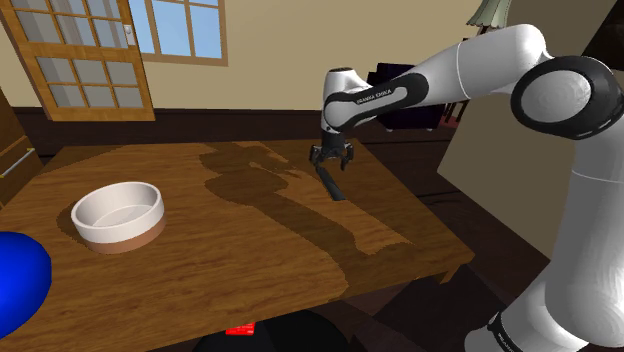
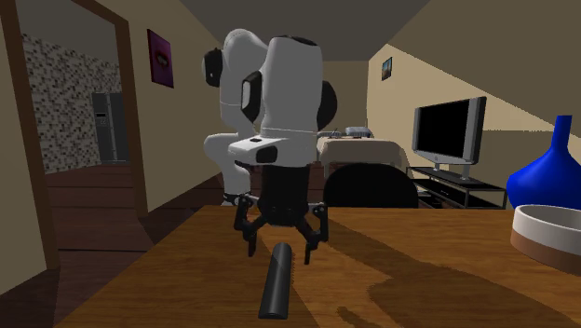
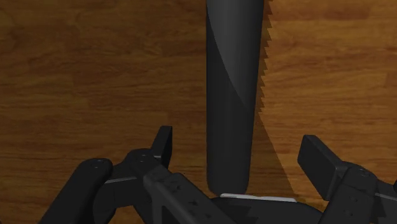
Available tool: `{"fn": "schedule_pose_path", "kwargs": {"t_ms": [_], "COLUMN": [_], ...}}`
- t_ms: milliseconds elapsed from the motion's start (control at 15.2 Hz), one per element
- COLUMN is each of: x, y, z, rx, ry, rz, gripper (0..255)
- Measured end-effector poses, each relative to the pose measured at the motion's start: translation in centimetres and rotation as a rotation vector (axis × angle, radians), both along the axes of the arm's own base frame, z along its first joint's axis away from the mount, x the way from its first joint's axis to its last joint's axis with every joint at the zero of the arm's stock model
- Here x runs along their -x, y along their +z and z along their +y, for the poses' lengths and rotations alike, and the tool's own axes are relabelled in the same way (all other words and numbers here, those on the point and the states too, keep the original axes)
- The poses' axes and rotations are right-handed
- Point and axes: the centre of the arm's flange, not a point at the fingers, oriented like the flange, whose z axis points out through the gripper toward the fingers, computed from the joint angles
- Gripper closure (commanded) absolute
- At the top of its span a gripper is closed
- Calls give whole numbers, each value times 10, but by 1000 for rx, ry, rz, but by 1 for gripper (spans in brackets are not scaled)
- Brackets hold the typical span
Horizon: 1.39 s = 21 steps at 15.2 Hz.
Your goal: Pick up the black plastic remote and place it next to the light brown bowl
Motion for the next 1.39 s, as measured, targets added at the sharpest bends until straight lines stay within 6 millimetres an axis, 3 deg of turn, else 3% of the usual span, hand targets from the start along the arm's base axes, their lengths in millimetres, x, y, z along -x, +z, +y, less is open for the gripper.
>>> {"fn": "schedule_pose_path", "kwargs": {"t_ms": [462, 858, 924, 1386], "x": [-1, -1, -1, -1], "y": [-35, -38, -38, -36], "z": [-2, -3, -3, -1], "rx": [0, 0, 0, 0], "ry": [-4, -4, -4, -3], "rz": [-1, -2, -2, -7], "gripper": [0, 0, 255, 255]}}
